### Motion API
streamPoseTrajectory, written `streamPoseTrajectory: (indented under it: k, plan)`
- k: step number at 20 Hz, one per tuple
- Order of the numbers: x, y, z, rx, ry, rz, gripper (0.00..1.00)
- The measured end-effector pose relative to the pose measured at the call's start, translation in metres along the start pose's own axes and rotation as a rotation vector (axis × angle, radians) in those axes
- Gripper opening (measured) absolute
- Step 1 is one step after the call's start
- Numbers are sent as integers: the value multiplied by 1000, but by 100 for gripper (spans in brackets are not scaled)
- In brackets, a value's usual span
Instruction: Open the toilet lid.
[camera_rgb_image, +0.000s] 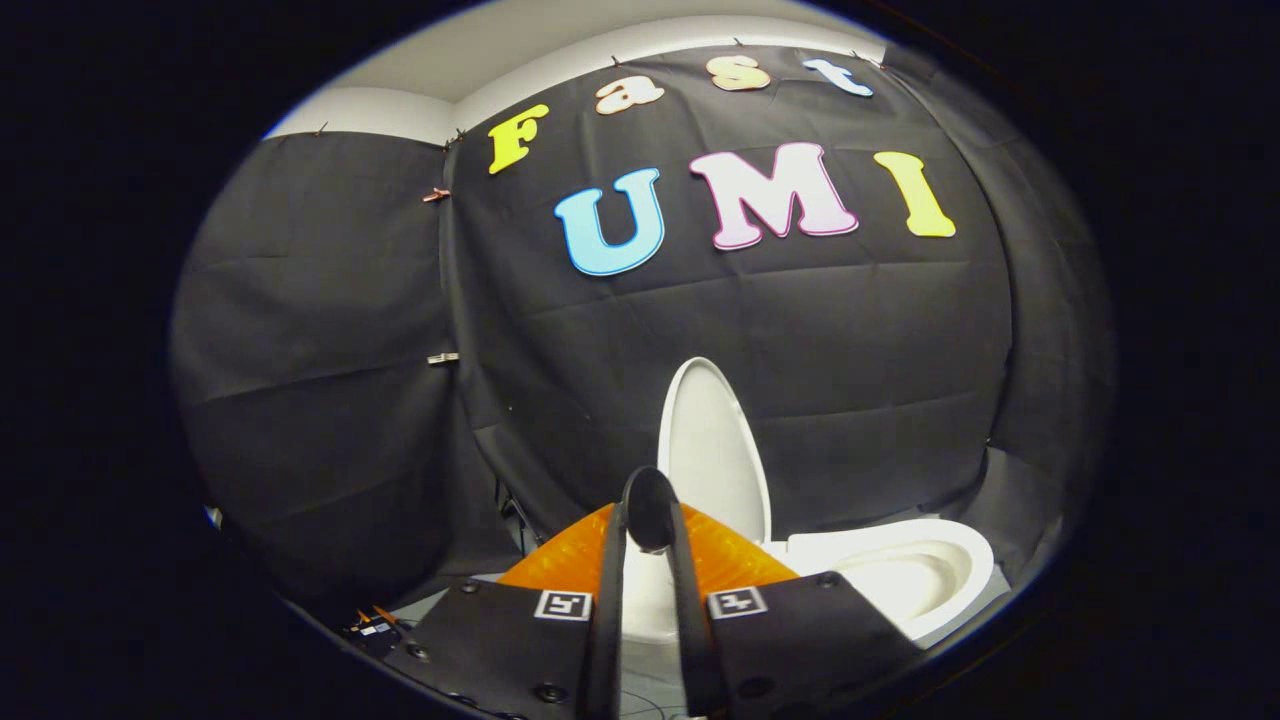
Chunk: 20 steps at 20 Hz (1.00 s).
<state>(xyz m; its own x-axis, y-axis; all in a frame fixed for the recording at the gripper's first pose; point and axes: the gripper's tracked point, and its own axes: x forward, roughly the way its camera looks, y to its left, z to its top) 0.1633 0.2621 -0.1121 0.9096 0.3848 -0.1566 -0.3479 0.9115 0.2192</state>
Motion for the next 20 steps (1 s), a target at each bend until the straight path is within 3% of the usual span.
streamPoseTrajectory:
  k: [1, 5, 12, 20]
  plan:
    - [-3, 3, 0, 9, -7, 8, 38]
    - [-19, 7, 10, -24, -36, 18, 98]
    - [-78, -2, 66, -105, -126, -21, 99]
    - [-159, -39, 111, -196, -169, -134, 99]
